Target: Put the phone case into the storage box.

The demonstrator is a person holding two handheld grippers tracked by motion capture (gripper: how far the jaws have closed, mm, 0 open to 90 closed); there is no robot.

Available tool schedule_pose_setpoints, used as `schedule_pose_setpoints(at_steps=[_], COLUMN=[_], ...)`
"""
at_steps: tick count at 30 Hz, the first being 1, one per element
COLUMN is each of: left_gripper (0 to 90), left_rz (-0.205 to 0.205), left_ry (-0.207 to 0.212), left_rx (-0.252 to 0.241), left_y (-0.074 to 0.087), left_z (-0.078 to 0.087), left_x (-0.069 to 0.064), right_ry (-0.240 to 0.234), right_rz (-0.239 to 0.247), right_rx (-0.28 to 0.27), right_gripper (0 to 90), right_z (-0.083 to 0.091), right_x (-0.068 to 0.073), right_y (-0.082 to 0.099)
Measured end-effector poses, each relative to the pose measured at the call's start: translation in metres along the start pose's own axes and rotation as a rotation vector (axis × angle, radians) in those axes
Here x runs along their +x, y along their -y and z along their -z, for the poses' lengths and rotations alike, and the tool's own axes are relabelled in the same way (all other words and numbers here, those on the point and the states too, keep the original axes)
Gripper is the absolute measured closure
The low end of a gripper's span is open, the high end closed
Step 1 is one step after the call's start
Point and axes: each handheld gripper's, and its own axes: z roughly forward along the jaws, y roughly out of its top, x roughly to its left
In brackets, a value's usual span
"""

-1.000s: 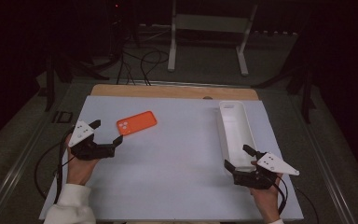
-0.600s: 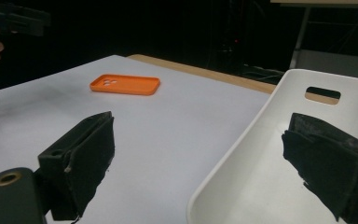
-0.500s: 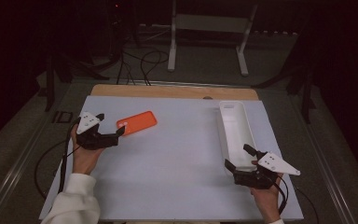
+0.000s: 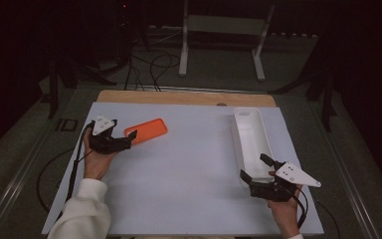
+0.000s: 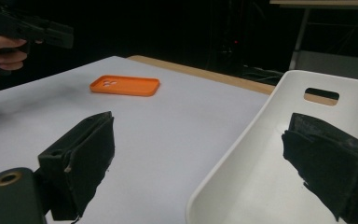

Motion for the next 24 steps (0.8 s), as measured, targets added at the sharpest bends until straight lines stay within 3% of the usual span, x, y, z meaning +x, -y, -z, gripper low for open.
schedule_pose_setpoints(at_steps=[7, 24], left_gripper=[20.8, 38.5], left_rz=[0.010, 0.039], left_ry=[-0.017, 0.007], left_rx=[0.020, 0.019], left_y=[0.001, 0.005], left_z=[-0.013, -0.045], left_x=[0.000, -0.002], right_ry=[0.001, 0.000], right_rz=[-0.006, -0.002], right_rx=[-0.002, 0.003], right_gripper=[8.6, 8.6], right_z=[0.001, 0.000], right_x=[0.000, 0.000], right_y=[0.000, 0.000])
